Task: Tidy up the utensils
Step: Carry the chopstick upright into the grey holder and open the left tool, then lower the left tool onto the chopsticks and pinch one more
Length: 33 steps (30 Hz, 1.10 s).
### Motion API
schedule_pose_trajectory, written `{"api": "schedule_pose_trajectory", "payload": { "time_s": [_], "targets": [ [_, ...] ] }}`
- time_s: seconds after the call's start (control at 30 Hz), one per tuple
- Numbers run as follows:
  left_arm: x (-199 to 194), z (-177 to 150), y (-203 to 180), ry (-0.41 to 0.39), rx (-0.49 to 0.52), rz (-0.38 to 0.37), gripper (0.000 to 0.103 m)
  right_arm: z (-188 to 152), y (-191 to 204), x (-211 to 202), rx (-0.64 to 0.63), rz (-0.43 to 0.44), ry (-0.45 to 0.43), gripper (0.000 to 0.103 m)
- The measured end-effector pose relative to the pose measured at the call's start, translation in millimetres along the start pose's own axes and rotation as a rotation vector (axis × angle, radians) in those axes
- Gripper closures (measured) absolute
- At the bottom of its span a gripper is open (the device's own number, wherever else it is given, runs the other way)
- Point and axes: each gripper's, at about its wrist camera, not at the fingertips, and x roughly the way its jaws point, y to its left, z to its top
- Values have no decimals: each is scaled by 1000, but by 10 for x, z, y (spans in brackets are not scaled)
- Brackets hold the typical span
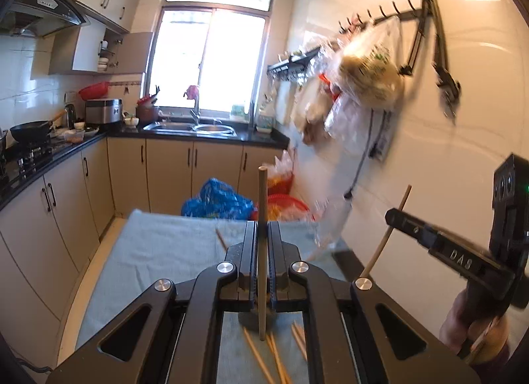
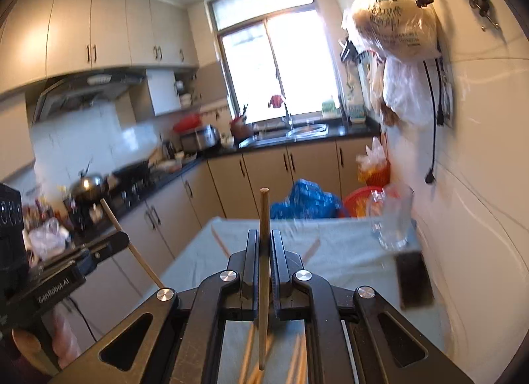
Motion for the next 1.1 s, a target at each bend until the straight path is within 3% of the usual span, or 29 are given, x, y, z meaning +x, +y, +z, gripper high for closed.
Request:
{"api": "schedule_pose_trajectory", "payload": {
  "time_s": [0.23, 0.4, 0.57, 0.7, 0.77, 0.83, 0.87, 0.9, 1.1],
  "targets": [
    [600, 188, 83, 17, -54, -2, 98, 131, -73, 584, 44, -48, -66, 96],
    [1080, -76, 120, 126, -58, -2, 98, -112, -229, 964, 69, -70, 11, 96],
    [1275, -278, 196, 194, -79, 19, 98, -277, -316, 1161, 70, -72, 84, 96],
    [1217, -317, 231, 196, -87, 35, 96, -363, -366, 1249, 74, -78, 122, 96],
    [1136, -307, 247, 190, -90, 38, 88, -391, -399, 1271, 88, -84, 134, 94],
    [994, -282, 267, 170, -98, 45, 64, -401, -417, 1239, 99, -80, 135, 74],
    [903, -272, 278, 153, -105, 49, 62, -393, -422, 1196, 101, -80, 127, 67],
    [804, -256, 292, 135, -109, 54, 60, -385, -417, 1148, 98, -78, 117, 58],
    [253, -323, 392, 102, -119, 64, 57, -261, -305, 735, 37, -90, 95, 55]
  ]
}}
